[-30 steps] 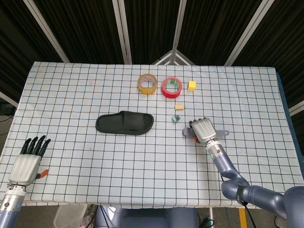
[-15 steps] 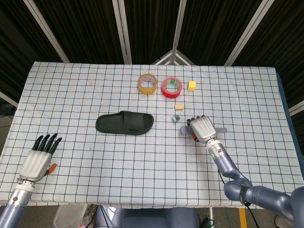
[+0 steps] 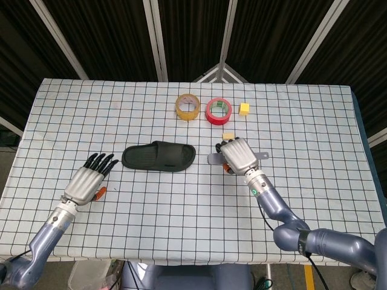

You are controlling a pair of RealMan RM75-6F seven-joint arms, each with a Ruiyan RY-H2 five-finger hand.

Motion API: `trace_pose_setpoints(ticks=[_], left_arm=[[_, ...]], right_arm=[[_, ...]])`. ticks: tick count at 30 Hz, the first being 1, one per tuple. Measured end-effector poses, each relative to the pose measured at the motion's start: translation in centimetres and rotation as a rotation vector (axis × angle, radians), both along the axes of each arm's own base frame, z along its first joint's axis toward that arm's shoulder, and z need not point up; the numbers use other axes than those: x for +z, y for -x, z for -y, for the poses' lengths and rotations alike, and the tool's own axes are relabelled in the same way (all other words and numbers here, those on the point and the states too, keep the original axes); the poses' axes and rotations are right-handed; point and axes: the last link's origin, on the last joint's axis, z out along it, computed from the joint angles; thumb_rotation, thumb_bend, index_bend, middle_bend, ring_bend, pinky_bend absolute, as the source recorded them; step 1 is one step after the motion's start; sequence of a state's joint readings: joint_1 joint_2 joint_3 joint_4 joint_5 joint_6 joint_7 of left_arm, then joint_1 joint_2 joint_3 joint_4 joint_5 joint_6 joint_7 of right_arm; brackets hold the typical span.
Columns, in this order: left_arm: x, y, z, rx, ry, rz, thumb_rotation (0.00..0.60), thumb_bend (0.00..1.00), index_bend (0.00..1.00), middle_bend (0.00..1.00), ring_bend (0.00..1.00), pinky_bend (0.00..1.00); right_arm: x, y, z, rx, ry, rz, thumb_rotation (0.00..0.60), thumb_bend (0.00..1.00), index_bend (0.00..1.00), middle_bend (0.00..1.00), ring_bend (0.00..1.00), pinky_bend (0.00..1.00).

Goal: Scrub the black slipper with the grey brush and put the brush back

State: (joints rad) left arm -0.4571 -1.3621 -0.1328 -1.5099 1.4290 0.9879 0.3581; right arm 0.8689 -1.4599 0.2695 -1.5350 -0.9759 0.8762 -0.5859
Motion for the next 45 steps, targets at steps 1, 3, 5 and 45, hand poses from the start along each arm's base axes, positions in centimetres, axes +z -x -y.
trace_pose_setpoints(ticks=[1,3,5,45], left_arm=[[-0.3,-0.4,-0.5,0.000,0.012,0.000,0.600,0.53,0.00,0.00,0.00,0.02],[-1.0,-1.1,-1.6,0.000,0.038,-0.003,0.600,0.53,0.00,0.00,0.00,0.02],[-1.6,-1.4,-2.4,0.006,0.055,-0.008,0.600,0.53,0.00,0.00,0.00,0.02],[-4.8,2.7,-6.2,0.196,0.156,-0.095,0.573,0.58,0.00,0.00,0.00,0.02]], right_arm=[[-0.1,-0.5,0.1,0.001,-0.004,0.007,0.600,0.60,0.72,0.60,0.49,0.47],[-0.4,-1.5,0.2,0.007,-0.015,0.022,0.600,0.60,0.72,0.61,0.49,0.47],[-0.7,-2.2,0.2,0.013,-0.024,0.026,0.600,0.60,0.72,0.61,0.49,0.47],[-9.5,-12.9,1.0,0.086,-0.089,0.213,0.600,0.60,0.72,0.61,0.49,0.47]])
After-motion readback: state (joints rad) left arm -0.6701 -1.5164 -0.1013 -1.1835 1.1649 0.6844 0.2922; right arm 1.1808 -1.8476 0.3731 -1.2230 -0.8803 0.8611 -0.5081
